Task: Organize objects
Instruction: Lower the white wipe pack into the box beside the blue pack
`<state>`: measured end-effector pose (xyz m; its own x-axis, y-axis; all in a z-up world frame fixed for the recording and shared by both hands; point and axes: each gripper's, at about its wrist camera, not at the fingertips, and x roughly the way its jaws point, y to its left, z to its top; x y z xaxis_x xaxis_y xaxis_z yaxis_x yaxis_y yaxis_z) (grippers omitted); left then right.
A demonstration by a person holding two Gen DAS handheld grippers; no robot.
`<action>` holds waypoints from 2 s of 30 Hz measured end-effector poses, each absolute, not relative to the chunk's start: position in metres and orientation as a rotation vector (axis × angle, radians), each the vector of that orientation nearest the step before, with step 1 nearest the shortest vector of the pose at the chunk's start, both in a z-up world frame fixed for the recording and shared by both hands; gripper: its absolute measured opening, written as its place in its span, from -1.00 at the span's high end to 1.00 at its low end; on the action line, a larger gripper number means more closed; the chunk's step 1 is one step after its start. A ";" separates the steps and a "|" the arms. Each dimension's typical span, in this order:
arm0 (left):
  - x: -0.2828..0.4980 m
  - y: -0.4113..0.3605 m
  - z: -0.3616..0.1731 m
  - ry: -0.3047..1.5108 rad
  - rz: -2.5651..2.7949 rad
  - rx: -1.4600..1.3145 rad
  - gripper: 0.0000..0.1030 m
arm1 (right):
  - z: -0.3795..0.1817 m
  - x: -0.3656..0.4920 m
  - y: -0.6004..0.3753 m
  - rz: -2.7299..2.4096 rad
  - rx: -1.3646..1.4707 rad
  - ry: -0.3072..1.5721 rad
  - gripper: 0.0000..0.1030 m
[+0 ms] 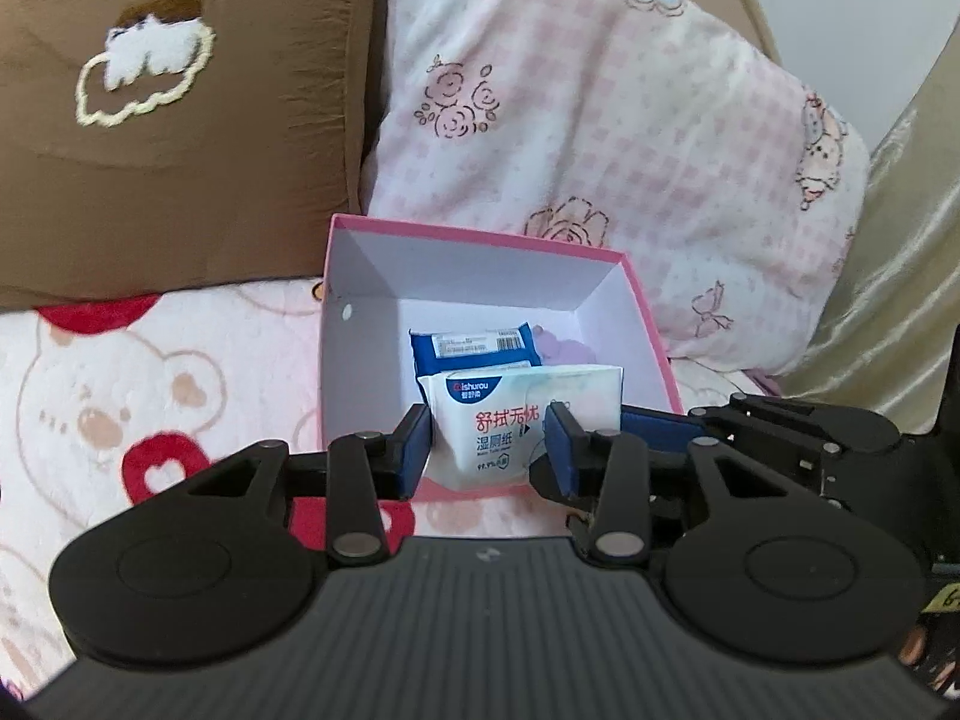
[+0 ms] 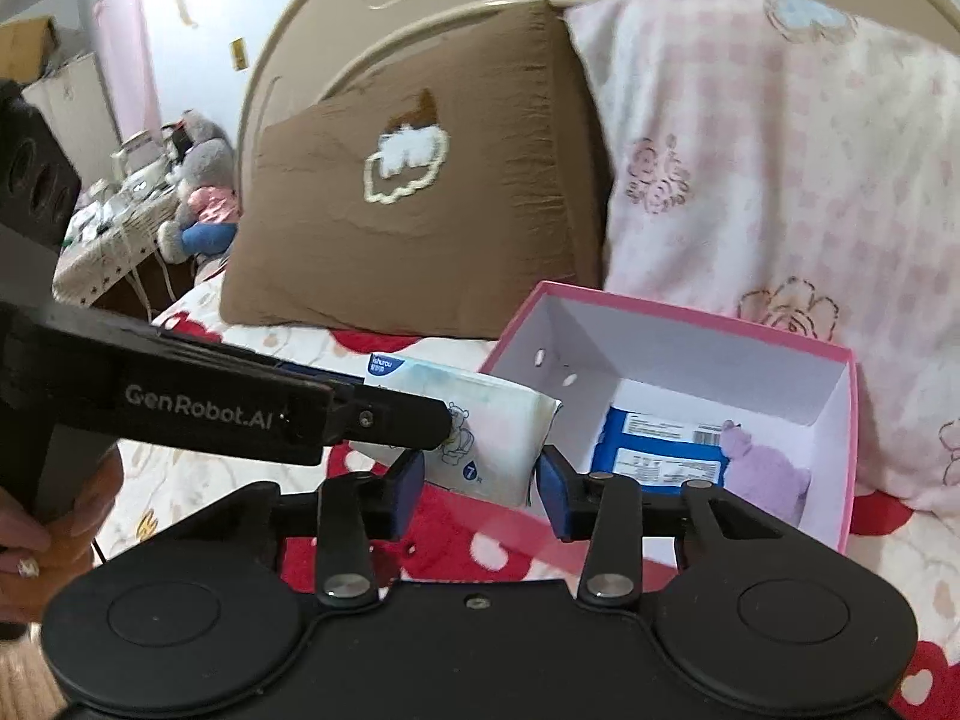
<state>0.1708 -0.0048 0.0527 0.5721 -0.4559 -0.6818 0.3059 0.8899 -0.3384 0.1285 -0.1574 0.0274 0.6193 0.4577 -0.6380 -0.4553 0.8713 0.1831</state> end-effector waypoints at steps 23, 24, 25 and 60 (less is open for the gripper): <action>0.288 -0.054 -0.049 1.108 -0.258 -0.103 0.24 | -0.086 0.273 -0.170 0.624 0.032 1.029 0.15; 0.291 -0.056 -0.051 1.111 -0.254 -0.101 0.24 | -0.089 0.276 -0.170 0.625 0.037 1.040 0.15; 0.294 -0.058 -0.053 1.119 -0.250 -0.104 0.26 | -0.091 0.279 -0.171 0.620 0.041 1.049 0.15; 0.295 -0.061 -0.038 0.998 -0.189 -0.133 0.35 | -0.124 0.313 -0.162 0.534 0.191 1.191 0.51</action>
<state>0.2953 -0.0612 -0.0379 0.5279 -0.2186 -0.8207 0.0972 0.9755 -0.1973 0.3125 -0.1615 -0.1243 0.2653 0.4900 -0.8304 -0.2937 0.8614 0.4145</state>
